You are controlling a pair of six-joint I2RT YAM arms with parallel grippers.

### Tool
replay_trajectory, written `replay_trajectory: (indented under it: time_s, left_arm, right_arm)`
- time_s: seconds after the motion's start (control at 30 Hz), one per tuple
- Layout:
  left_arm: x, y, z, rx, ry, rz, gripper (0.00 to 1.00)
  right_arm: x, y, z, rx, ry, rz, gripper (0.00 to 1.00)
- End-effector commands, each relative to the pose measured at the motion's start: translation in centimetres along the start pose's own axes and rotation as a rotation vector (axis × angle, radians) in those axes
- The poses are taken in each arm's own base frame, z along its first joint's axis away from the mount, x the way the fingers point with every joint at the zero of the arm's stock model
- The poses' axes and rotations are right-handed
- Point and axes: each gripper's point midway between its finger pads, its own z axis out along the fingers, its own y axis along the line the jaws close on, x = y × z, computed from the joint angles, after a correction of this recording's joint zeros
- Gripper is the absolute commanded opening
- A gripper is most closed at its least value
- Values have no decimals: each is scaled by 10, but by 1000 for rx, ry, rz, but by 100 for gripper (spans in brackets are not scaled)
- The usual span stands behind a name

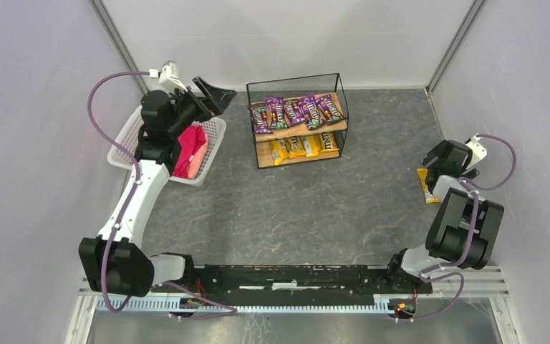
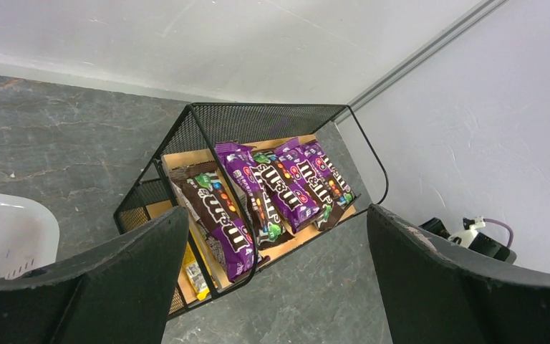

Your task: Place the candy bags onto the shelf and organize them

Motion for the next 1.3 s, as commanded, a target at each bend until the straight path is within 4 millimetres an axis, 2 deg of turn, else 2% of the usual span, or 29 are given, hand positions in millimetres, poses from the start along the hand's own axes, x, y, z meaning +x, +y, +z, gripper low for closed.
replay_trajectory:
  time_s: [0.0, 0.17, 0.33, 0.6, 0.73, 0.9, 1.1, 1.27]
  left_arm:
    - [-16, -17, -3, 54, -42, -19, 100]
    - [-15, -18, -2, 58, -41, -23, 100]
    - [-15, -18, -3, 63, -39, -25, 100]
    - [-15, -18, -2, 63, -39, -25, 100]
    - [-14, -18, -2, 62, -35, -29, 100]
    - [-12, -18, -1, 68, -32, -38, 100]
    - [-10, -15, 1, 65, -27, -41, 100]
    - [-10, -14, 2, 64, -26, -39, 100]
  right_arm:
    - [5, 6, 5, -38, -1, 38, 98]
    - [29, 4, 3, -54, 63, 45, 98]
    - [45, 3, -11, -103, 60, 69, 98]
    - [84, 24, -44, -239, 91, 1, 97]
    - [111, 37, -62, -300, 132, -81, 90]
    - [140, 42, -80, -345, 174, -208, 81]
    - [157, 32, -84, -311, 231, -341, 66]
    - [176, 40, -103, -373, 266, -455, 61]
